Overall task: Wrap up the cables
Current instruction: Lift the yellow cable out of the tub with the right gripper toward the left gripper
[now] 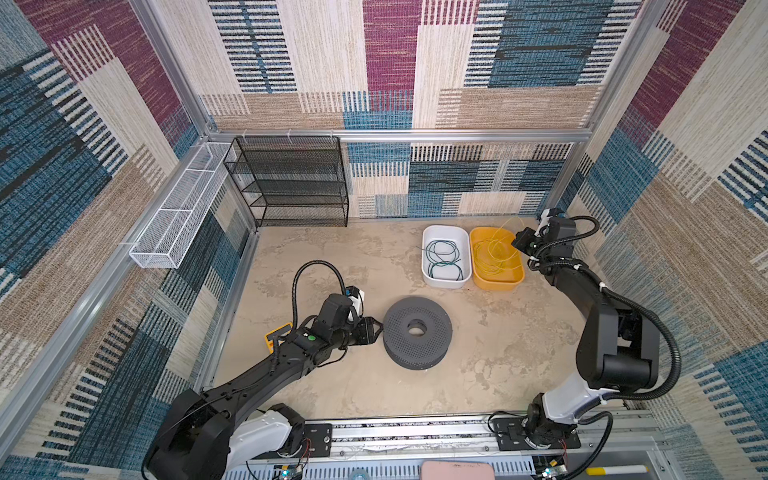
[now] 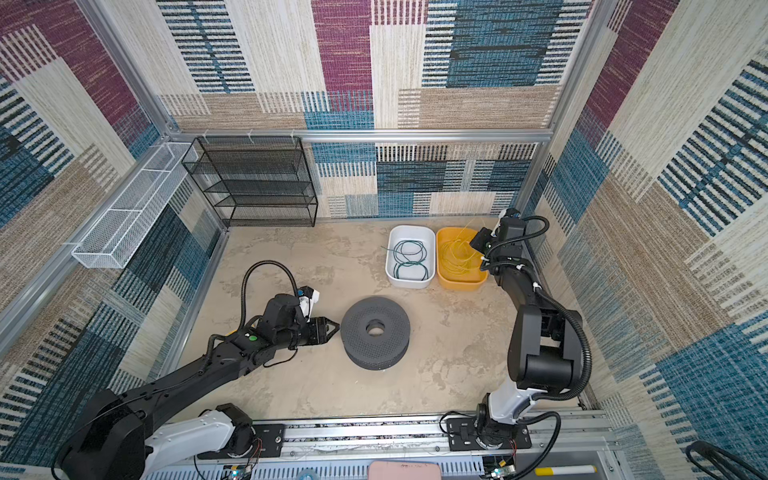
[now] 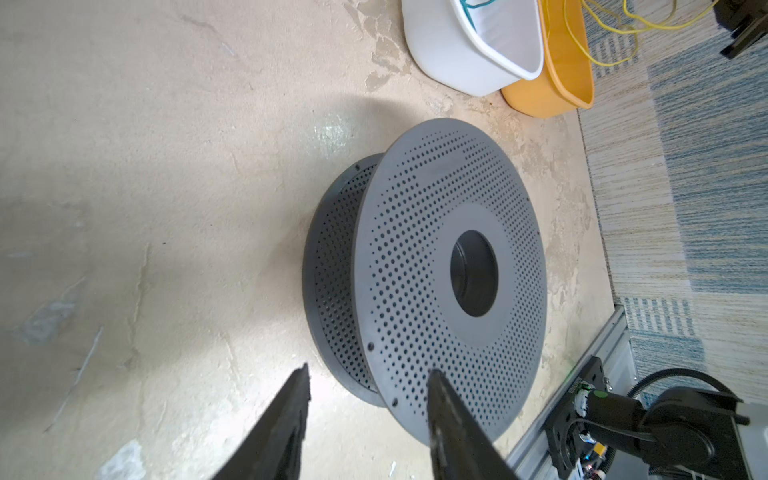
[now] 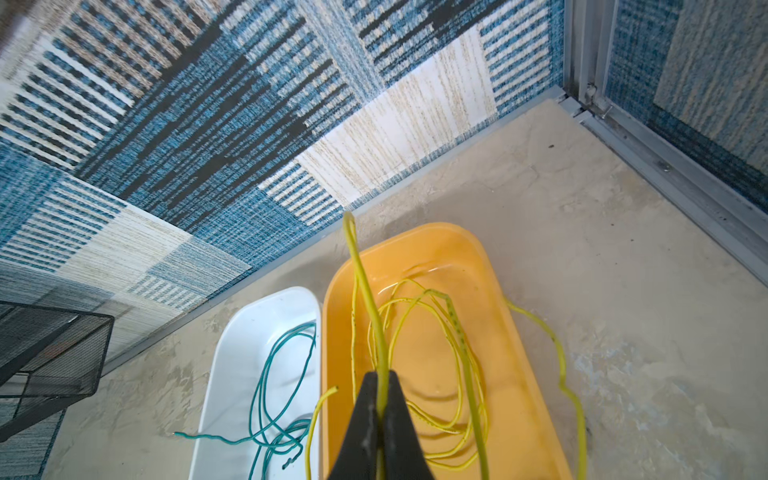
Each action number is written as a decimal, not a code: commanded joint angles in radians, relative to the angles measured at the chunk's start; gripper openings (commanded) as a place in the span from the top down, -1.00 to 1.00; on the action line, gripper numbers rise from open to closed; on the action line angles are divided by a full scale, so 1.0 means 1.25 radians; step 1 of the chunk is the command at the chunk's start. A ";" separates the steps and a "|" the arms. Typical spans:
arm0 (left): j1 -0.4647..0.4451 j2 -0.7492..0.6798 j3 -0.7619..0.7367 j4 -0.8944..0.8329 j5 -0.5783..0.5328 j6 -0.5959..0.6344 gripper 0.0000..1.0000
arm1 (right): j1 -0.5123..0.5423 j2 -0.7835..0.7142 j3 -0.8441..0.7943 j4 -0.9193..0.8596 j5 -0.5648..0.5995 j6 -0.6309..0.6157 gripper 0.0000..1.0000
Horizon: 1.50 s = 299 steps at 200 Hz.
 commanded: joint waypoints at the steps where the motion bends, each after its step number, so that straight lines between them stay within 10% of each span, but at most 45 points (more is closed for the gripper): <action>1: 0.002 -0.018 0.006 -0.012 0.000 0.001 0.03 | 0.003 -0.035 -0.001 0.029 -0.007 0.016 1.00; 119: 0.019 -0.179 0.207 -0.217 -0.027 0.124 -0.01 | 0.312 -0.317 -0.161 0.203 -0.110 0.099 1.00; 223: 0.063 0.059 0.514 -0.228 0.226 0.147 0.19 | 0.578 -0.260 -0.140 0.297 0.027 0.080 1.00; 299: 0.061 0.152 0.581 -0.268 0.096 0.172 0.16 | 0.620 -0.244 -0.125 0.274 0.062 0.057 1.00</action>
